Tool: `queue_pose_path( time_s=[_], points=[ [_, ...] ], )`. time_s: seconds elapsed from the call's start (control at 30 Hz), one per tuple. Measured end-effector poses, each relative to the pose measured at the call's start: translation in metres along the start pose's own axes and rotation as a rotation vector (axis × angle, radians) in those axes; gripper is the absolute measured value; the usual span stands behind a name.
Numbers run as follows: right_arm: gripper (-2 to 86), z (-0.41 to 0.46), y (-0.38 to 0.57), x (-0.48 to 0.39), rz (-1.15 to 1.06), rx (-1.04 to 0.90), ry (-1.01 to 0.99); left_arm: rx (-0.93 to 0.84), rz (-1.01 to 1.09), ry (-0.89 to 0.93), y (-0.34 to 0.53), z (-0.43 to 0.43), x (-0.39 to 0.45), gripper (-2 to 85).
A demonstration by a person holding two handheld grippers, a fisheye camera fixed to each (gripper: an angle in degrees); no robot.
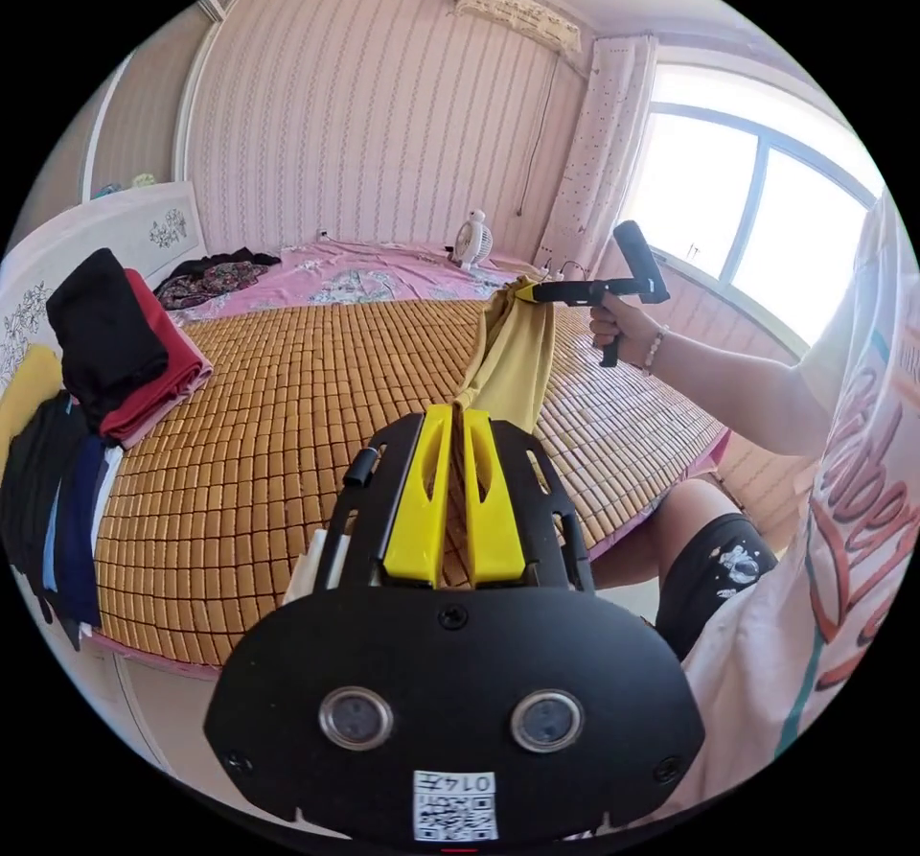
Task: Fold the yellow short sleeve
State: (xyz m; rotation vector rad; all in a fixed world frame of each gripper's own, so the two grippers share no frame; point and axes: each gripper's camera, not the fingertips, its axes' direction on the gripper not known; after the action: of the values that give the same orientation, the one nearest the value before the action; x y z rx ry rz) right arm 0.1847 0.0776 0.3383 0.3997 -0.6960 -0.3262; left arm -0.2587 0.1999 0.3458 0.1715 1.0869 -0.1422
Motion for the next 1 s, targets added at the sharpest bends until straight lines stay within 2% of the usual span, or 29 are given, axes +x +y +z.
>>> queue_pose_path(
  time_s=[0.1,0.23,0.33,0.4,0.5,0.57,0.67,0.8,0.9,0.97,1.0],
  points=[
    [3.4,0.009,-0.054,-0.022,-0.129,0.02,-0.042,0.115,-0.017,-0.079,-0.007,-0.018,-0.031,-0.8],
    [3.2,0.045,-0.17,-0.081,-0.414,0.014,-0.091,0.271,-0.081,-0.221,-0.017,-0.04,-0.087,-0.6],
    [3.6,0.083,-0.272,-0.156,-0.674,0.013,-0.129,0.42,-0.171,-0.367,-0.026,-0.059,-0.145,0.4],
    [4.4,0.118,-0.332,-0.213,-0.789,0.007,-0.132,0.483,-0.34,-0.487,-0.026,-0.063,-0.206,2.9],
    [8.0,0.191,-0.405,-0.301,-0.813,0.002,-0.078,0.411,-0.475,-0.543,-0.01,-0.061,-0.263,7.2],
    [13.5,0.259,-0.428,-0.326,-0.668,-0.175,0.01,0.311,-0.525,-0.506,0.008,-0.055,-0.281,8.1],
    [16.2,0.289,-0.39,-0.3,-0.534,-0.274,-0.022,0.23,-0.541,-0.425,0.049,-0.053,-0.273,7.1],
    [15.5,0.252,-0.272,-0.223,-0.468,-0.319,-0.004,0.172,-0.512,-0.284,0.104,-0.051,-0.219,6.0],
    [14.2,0.173,-0.128,-0.14,-0.285,-0.41,0.112,0.109,-0.49,-0.161,0.131,-0.041,-0.172,5.2],
    [13.2,0.08,-0.002,-0.087,-0.026,-0.463,0.27,0.056,-0.446,-0.086,0.141,-0.028,-0.143,4.9],
    [13.1,0.053,0.028,-0.077,0.056,-0.464,0.295,0.019,-0.424,-0.022,0.144,-0.017,-0.126,4.8]
  ],
)
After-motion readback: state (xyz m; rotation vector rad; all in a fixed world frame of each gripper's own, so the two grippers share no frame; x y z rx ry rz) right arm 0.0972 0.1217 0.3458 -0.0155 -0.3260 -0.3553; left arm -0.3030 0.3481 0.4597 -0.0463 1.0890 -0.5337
